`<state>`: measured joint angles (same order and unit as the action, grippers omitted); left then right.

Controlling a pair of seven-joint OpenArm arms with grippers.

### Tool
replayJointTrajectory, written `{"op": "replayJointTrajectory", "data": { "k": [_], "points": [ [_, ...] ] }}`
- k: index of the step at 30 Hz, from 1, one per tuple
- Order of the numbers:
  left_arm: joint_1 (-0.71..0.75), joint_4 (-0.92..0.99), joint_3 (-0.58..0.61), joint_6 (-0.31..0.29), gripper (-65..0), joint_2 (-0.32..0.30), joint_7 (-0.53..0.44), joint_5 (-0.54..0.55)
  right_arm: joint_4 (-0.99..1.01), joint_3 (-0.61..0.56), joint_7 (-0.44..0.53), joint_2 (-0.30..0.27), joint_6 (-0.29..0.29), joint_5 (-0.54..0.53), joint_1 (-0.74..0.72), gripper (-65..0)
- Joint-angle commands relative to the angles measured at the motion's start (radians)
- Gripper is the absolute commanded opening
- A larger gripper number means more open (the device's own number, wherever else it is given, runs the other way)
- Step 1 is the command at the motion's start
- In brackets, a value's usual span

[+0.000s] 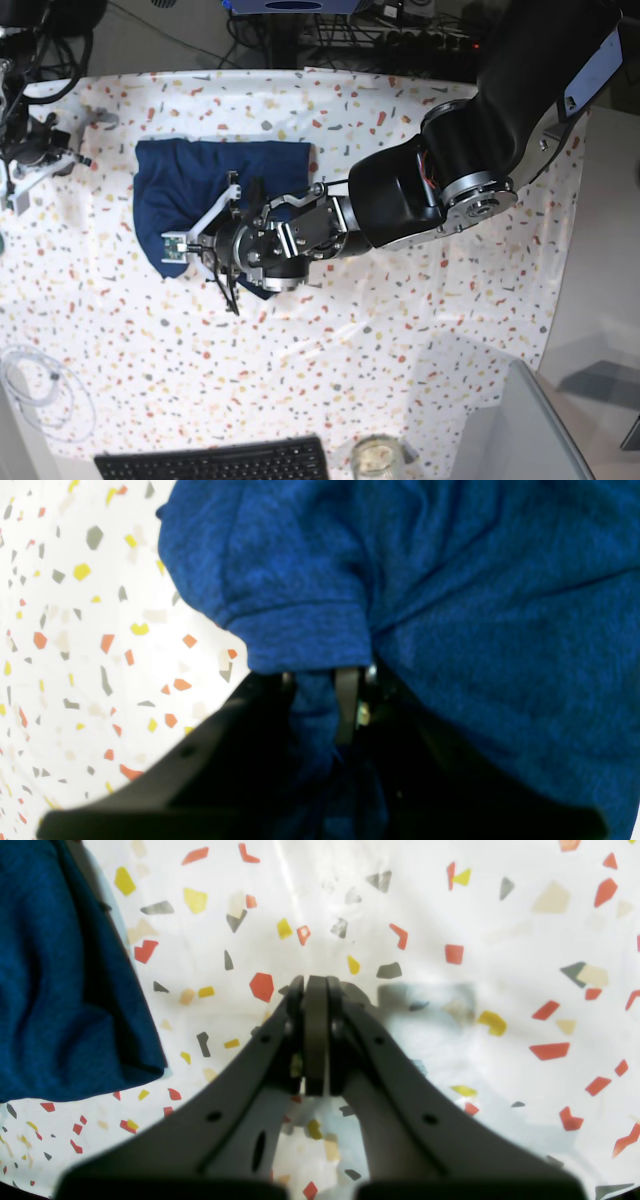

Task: Layout the t-shirt on the table in an organized manner, then fold the t-shirt properly
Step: 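Grasp the shirt's edge with the left gripper and drag it toward the right gripper, then grasp the shirt's collar-side corners with both grippers and pull them apart to square it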

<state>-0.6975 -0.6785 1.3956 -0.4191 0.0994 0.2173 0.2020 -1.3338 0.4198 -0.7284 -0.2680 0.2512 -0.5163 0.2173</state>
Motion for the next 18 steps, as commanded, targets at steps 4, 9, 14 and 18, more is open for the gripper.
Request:
{"op": "replayJointTrajectory", "data": {
  "k": [4, 9, 14, 18],
  "points": [
    [-0.031, -0.013, -0.006, 0.004, -65.0, 0.013, -0.009, 0.004, -0.014, 0.008, 0.014, -0.018, 0.004, -0.009, -0.005, -65.0],
    [-0.029, -0.013, -0.006, 0.004, -65.0, 0.013, -0.008, 0.004, -0.014, 0.008, 0.014, -0.018, 0.004, -0.009, -0.005, -65.0],
    [-0.037, -0.014, -0.009, 0.004, -65.0, 0.021, 0.074, 0.004, -0.014, 0.006, 0.013, -0.018, 0.004, -0.009, -0.005, -65.0],
    [-0.055, -0.02, -0.058, 0.004, -49.9, 0.029, 0.092, -0.002, -0.014, 0.006, 0.011, -0.018, 0.004, -0.009, -0.005, -65.0]
  ]
}}
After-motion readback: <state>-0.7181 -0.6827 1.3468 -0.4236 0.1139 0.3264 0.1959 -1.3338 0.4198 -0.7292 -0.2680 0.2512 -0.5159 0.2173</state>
